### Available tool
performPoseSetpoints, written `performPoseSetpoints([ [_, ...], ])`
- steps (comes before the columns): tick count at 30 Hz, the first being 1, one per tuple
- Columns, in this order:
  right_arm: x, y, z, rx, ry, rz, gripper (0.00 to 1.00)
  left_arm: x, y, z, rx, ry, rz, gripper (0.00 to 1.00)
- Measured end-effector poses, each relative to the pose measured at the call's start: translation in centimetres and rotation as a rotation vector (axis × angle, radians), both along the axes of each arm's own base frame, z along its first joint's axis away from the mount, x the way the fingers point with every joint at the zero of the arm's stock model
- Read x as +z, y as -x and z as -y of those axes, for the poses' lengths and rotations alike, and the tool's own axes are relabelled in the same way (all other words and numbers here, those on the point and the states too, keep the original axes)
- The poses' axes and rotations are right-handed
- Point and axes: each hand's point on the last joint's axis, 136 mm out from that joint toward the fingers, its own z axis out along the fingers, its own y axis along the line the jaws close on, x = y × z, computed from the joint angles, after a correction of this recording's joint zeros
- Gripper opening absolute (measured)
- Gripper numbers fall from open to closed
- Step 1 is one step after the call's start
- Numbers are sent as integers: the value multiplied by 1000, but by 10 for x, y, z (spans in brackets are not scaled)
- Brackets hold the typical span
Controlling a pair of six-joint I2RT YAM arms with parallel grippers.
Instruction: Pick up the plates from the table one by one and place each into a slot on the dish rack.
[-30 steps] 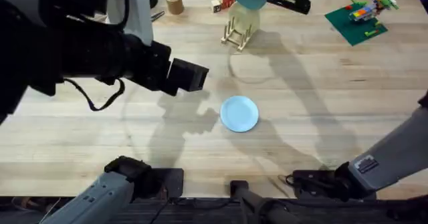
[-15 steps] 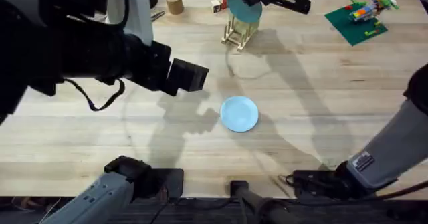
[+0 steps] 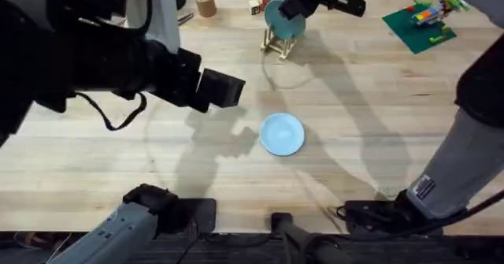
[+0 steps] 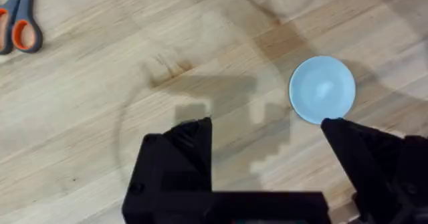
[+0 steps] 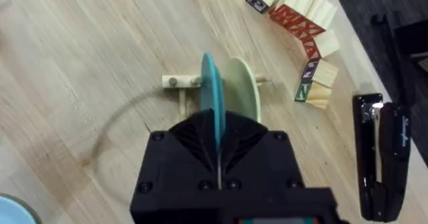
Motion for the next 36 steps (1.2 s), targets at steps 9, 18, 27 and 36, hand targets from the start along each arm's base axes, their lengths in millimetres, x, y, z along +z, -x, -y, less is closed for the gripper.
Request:
performPoseSetpoints([
  [9,1,0,-1,4,-6,1,29,-9,-5,-1,8,-23,-33,994],
  [18,1,0,-1,4,-6,1,74,-10,-5,-1,8,-24,-36,994],
  [27,1,0,-1,4,-8,2,140,-10,-5,-1,8,-24,-36,994],
  [36,1,0,-1,-15,-16,-8,142,-10,-5,-1,8,-24,-36,993],
])
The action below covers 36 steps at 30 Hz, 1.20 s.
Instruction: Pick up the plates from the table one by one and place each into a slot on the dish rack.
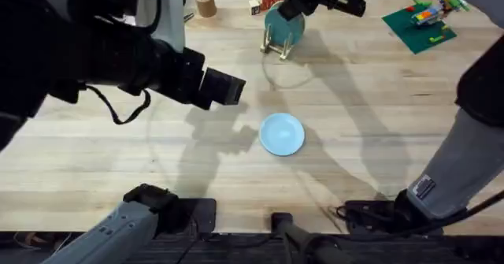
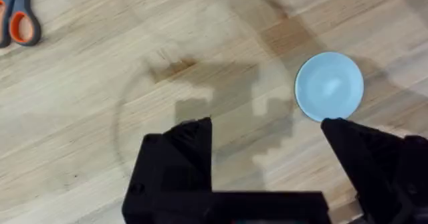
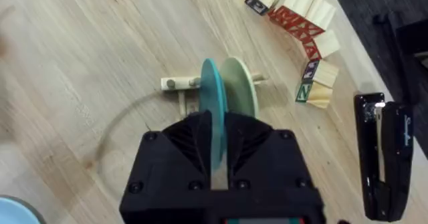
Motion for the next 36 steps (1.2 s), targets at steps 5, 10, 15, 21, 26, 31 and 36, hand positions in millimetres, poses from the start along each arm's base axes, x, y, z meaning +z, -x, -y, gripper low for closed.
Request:
performPoseSetpoints([
  [5,16,13,9,-26,20,-12,150,0,0,0,0,0,0,994],
  [10,68,33,20,-56,1,48,267,0,0,0,0,0,2,994],
  [15,115,63,28,-68,-23,92,504,0,0,0,0,0,1,994],
  [21,144,102,41,-71,-25,84,970,0,0,0,0,0,2,993],
  [26,163,131,55,-82,-14,93,992,0,0,0,0,0,1,993],
  [31,176,160,73,-118,10,89,993,0,0,0,0,1,1,994],
  [36,179,185,84,-139,6,96,995,0,1,3,-8,13,-3,994],
])
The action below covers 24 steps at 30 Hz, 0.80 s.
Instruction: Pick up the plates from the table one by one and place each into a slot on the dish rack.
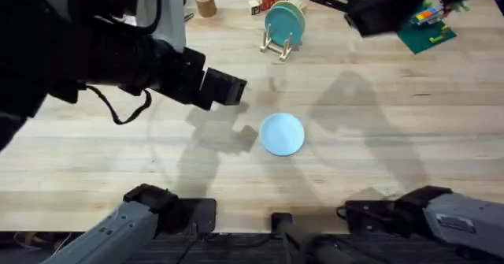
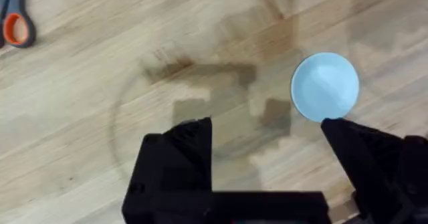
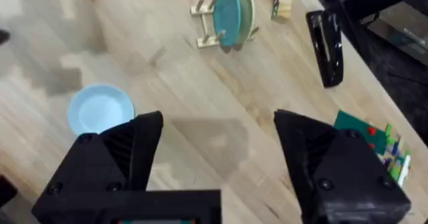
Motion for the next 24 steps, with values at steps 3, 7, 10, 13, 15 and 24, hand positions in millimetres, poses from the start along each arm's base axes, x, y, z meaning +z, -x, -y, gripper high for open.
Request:
performPoseSetpoints([
  [3,-10,14,6,-11,0,-9,995,0,1,3,-9,13,-5,994],
  [7,-34,39,16,-43,-3,-59,995,-1,6,6,-23,32,-27,994],
  [10,-56,58,23,-85,-12,-121,995,-2,11,8,-33,44,-48,993],
  [13,-73,71,28,-135,-30,-171,995,-4,15,10,-42,54,-69,996],
  [15,-82,77,30,-171,-37,-213,995,-4,18,11,-45,63,-81,926],
  [24,-93,89,34,-257,-58,-297,995,2,28,32,-113,179,-117,47],
])
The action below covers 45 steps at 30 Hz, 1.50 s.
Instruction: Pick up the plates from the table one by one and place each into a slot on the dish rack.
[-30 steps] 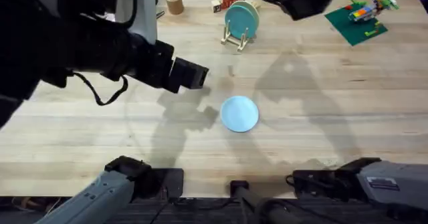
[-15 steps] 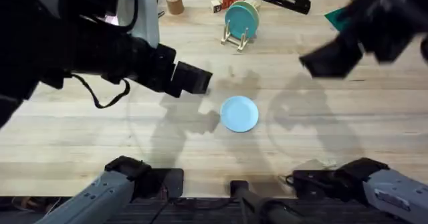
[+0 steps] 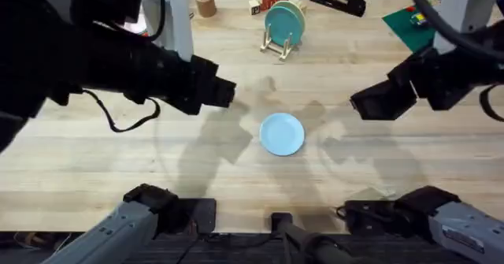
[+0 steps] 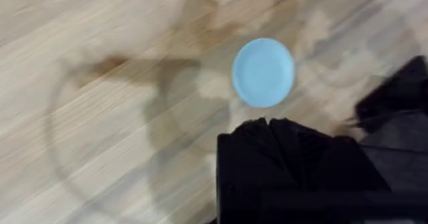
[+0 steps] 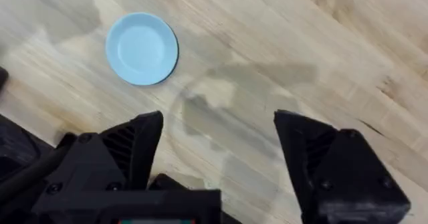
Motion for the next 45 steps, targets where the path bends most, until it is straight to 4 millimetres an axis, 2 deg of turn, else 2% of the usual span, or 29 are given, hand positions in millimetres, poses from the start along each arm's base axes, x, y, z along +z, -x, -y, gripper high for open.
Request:
performPoseSetpoints([
  [5,0,0,0,-19,-9,-5,995,-5,1,19,-58,110,-14,45],
  [11,0,0,0,-30,-13,-9,995,-36,3,34,-95,257,-75,44],
  [23,0,1,0,-30,-12,-11,995,-79,4,40,-73,457,-134,44],
  [30,0,1,0,-30,-12,-11,995,-102,10,43,-52,503,-165,44],
  [35,0,1,0,-30,-12,-11,993,-112,14,42,-21,512,-202,43],
  [41,0,1,0,-30,-12,-11,993,-117,8,43,-5,512,-213,42],
  [45,0,1,0,-34,-14,-12,995,-132,0,45,7,518,-268,42],
])
